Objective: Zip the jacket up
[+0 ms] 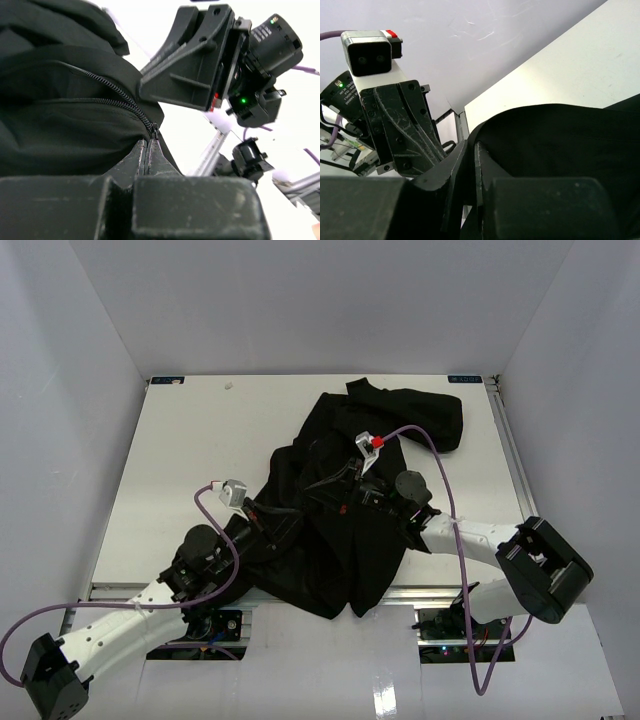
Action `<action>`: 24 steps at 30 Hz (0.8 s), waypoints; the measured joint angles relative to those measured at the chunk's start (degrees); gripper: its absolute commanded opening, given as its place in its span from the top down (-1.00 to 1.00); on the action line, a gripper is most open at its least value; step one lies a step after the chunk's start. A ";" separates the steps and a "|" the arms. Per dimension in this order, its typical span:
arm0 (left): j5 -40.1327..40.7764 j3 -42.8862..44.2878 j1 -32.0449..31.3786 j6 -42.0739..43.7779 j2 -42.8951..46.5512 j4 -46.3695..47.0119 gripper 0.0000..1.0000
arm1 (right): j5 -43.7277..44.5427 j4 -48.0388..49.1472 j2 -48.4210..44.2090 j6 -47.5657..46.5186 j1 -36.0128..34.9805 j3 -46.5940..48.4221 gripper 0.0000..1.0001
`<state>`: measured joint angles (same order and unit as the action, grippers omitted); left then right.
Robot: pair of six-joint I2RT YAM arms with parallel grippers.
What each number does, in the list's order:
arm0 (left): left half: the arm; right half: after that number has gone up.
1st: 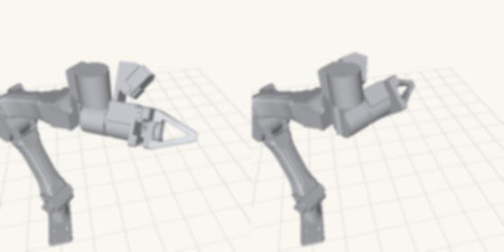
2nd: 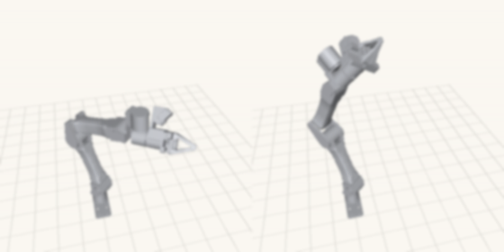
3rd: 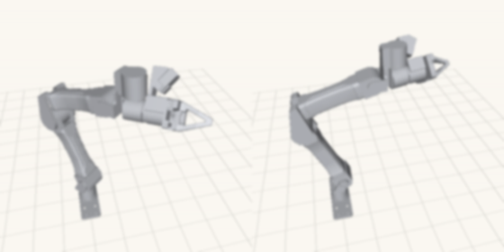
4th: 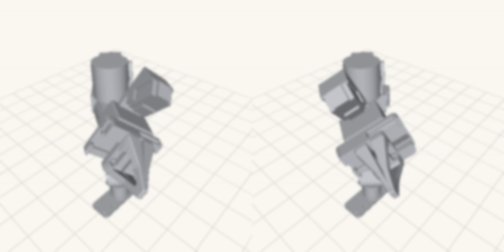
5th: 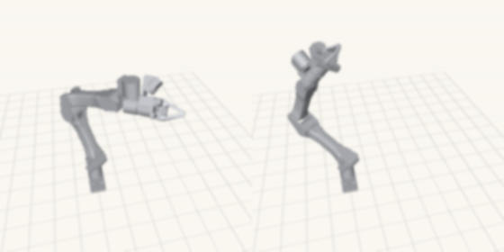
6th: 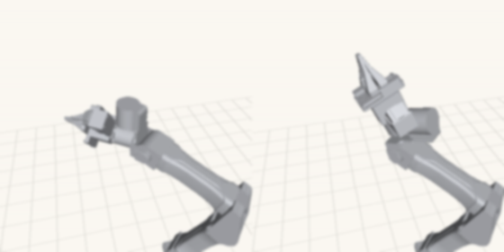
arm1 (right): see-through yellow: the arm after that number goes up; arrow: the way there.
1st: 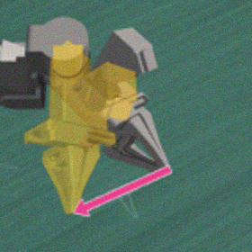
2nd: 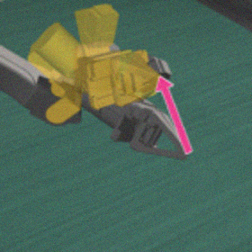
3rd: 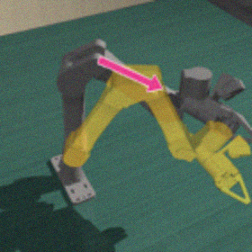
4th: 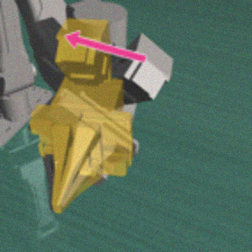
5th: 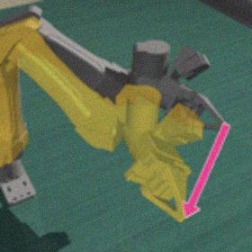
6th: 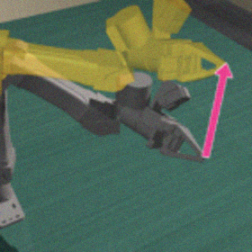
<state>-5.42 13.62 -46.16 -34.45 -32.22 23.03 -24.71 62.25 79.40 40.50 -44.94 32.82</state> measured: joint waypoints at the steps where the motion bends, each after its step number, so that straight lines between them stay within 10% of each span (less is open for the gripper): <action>1: -0.44 0.06 -0.07 -0.75 0.12 -0.69 1.00 | -0.10 -0.10 -0.07 -0.19 0.09 -0.05 0.44; 11: -7.99 1.87 -1.16 -8.27 1.15 -10.77 1.00 | 3.75 -5.08 -8.68 -2.86 1.22 -5.50 0.01; 24: -10.45 5.62 -1.21 -12.51 -0.97 -16.95 1.00 | 19.26 -45.49 -31.33 -31.49 -7.82 5.88 -0.17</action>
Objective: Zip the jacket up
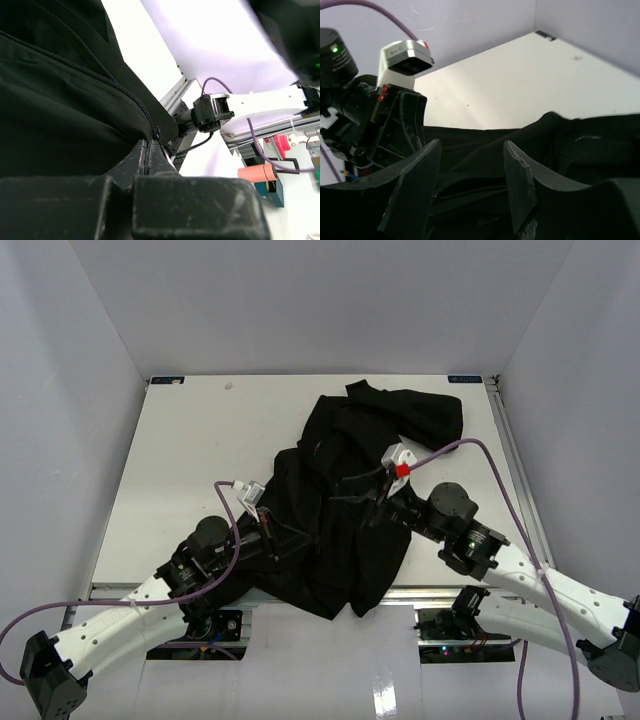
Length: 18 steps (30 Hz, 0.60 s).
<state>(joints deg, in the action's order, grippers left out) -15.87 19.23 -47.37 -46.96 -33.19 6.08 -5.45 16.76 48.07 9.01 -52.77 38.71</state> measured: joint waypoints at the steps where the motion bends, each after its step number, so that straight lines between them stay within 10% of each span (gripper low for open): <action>1: -0.25 0.06 0.00 -0.19 -0.26 -0.07 1.00 | 2.11 -2.09 -1.14 -2.88 -2.84 0.96 -0.15; 18: -1.10 0.41 0.00 -0.89 0.62 -2.92 1.00 | 26.21 -14.64 0.64 -33.41 -35.65 -1.93 -0.18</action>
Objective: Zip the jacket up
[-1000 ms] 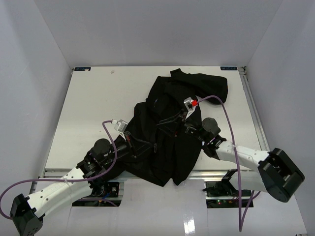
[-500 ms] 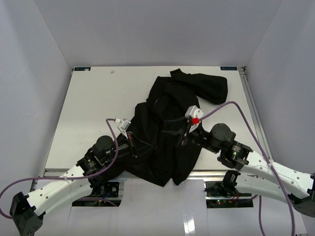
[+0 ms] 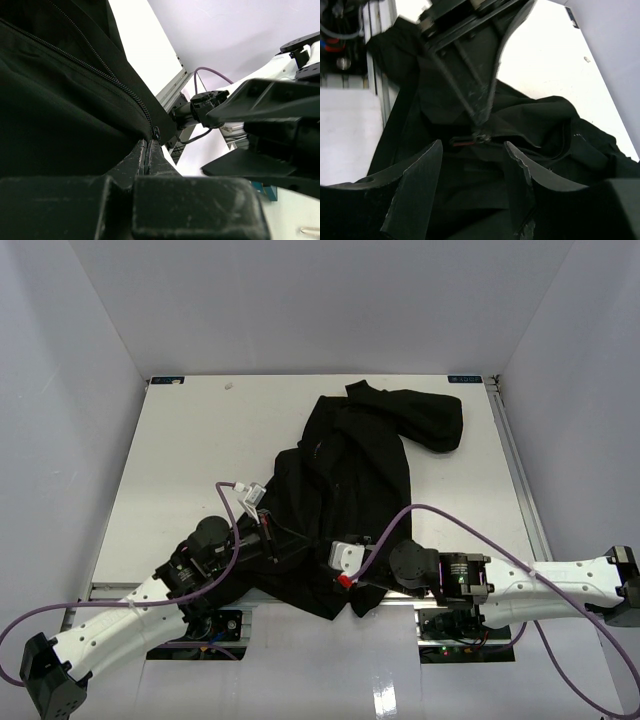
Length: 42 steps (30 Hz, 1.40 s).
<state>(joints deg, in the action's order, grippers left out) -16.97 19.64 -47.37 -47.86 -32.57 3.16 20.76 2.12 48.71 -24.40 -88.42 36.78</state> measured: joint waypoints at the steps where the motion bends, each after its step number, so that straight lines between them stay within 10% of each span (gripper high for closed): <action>1: 0.02 0.00 0.00 0.00 0.10 -0.01 1.00 | 0.29 0.31 0.08 -0.71 -0.58 -0.43 -0.18; 42: 0.66 0.00 0.00 0.33 1.00 -1.42 1.00 | 12.97 9.85 12.63 -7.29 -5.42 -1.12 -0.16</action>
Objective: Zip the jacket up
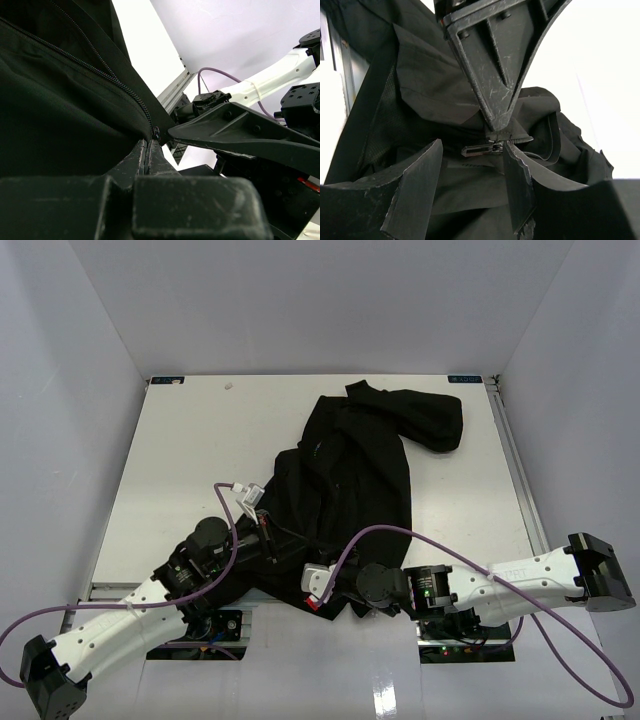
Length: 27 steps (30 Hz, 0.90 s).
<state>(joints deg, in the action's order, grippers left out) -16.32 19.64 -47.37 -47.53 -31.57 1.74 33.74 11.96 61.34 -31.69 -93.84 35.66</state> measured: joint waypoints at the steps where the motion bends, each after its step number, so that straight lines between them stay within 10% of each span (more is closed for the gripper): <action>1: 0.00 0.01 0.00 0.03 -0.07 0.00 1.00 | 0.00 -0.30 0.00 0.15 0.00 0.00 -0.16; 27: 0.26 0.02 0.00 0.07 0.17 -0.04 1.00 | 6.18 4.39 -1.70 -1.16 -0.03 -1.70 0.27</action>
<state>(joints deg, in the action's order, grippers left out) -16.05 19.66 -47.37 -47.46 -31.40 1.69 39.92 16.35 59.64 -32.85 -93.87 33.95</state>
